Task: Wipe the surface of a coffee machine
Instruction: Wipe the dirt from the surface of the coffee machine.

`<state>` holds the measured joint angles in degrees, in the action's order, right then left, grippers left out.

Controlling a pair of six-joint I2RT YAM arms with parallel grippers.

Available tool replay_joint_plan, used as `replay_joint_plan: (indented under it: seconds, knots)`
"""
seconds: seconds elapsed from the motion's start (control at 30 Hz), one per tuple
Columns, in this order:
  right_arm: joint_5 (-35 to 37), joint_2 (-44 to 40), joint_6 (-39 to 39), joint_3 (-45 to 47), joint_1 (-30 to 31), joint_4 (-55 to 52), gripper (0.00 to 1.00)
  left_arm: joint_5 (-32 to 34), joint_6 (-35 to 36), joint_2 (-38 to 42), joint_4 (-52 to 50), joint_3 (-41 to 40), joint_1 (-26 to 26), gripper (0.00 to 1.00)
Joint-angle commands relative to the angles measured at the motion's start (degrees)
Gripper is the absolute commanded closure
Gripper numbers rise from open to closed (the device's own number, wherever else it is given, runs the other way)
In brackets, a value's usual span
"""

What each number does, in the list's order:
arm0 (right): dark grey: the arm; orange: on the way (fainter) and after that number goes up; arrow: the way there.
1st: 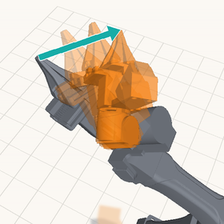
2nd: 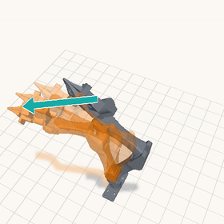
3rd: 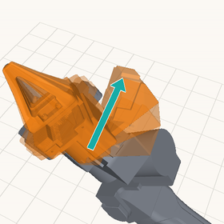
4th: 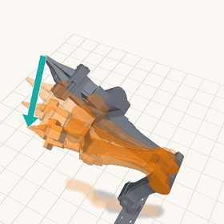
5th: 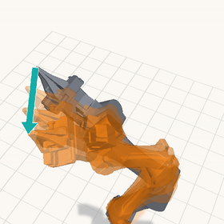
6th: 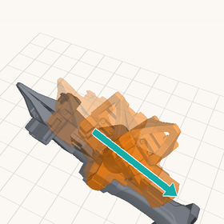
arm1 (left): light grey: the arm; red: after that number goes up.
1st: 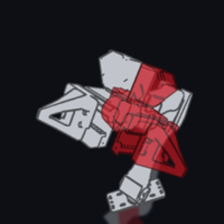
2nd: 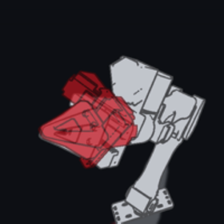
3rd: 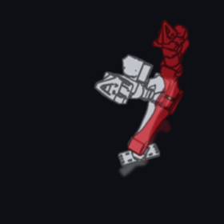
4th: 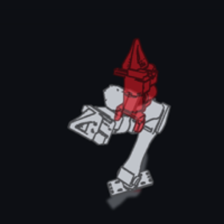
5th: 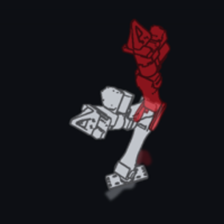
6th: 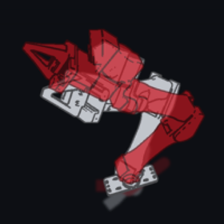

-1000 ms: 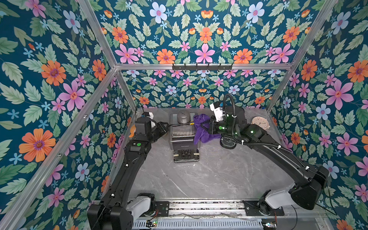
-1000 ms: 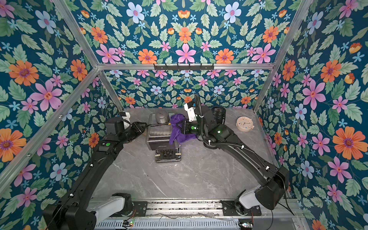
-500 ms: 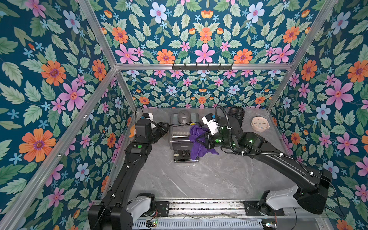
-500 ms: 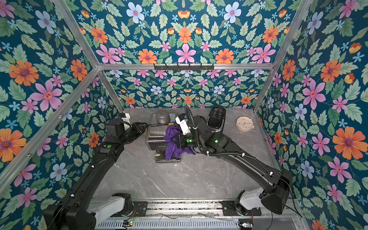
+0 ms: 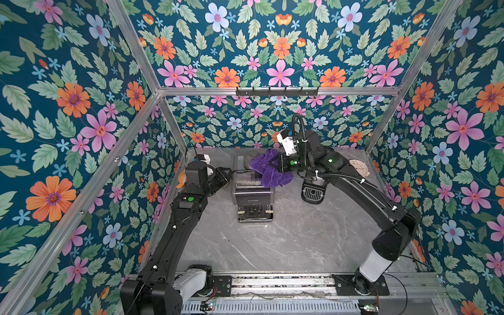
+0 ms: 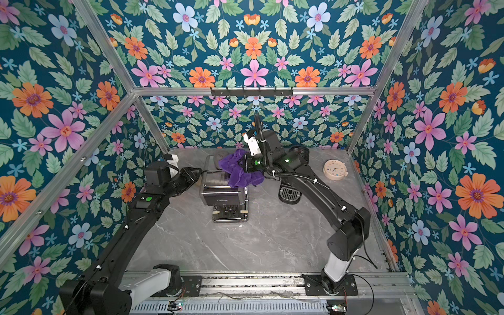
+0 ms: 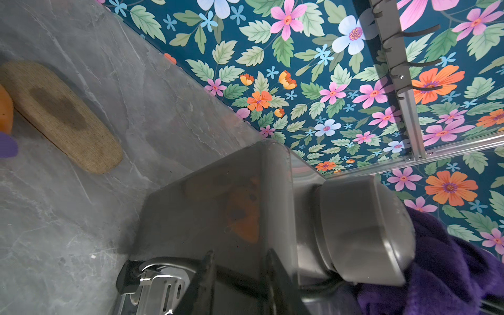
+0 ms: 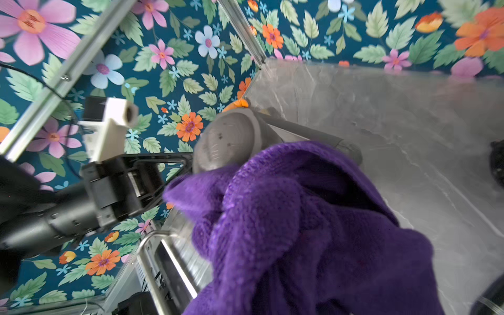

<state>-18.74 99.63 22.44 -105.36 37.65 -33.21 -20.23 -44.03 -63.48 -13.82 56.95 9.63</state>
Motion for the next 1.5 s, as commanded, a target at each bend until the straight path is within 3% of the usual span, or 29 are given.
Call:
replay_joint_plan:
  seconds: [0.0,0.3,0.73,0.87,1.03,1.2,1.47]
  knots:
    - [-7.31,-0.24,2.51,1.00,0.32,-2.73,1.00,-2.27,2.01,0.22,-3.41,0.53,0.22,0.67]
    - [-3.49,-11.88,7.47,21.27,2.30,6.09,1.00,-2.46,-1.45,3.12,1.35,-4.47,0.22,0.68]
    - [1.33,-9.68,13.02,29.20,-2.23,18.66,1.00,-3.65,-2.67,4.88,2.49,-9.14,0.13,0.69]
    - [0.13,-11.52,13.50,28.75,-2.24,20.68,1.00,-4.22,-2.40,4.58,1.54,-7.38,0.13,0.69]
    - [6.54,-15.25,13.14,34.14,-3.56,22.04,1.00,-3.34,-1.85,4.02,-0.43,-3.84,0.12,0.69]
    - [1.36,-16.06,19.09,44.79,-8.19,32.11,1.00,-2.70,-1.59,3.40,-1.57,-0.99,0.11,0.69]
    - [-2.91,-11.92,18.70,46.88,-8.12,32.63,1.00,-3.57,-1.34,2.91,-2.43,-0.30,0.06,0.68]
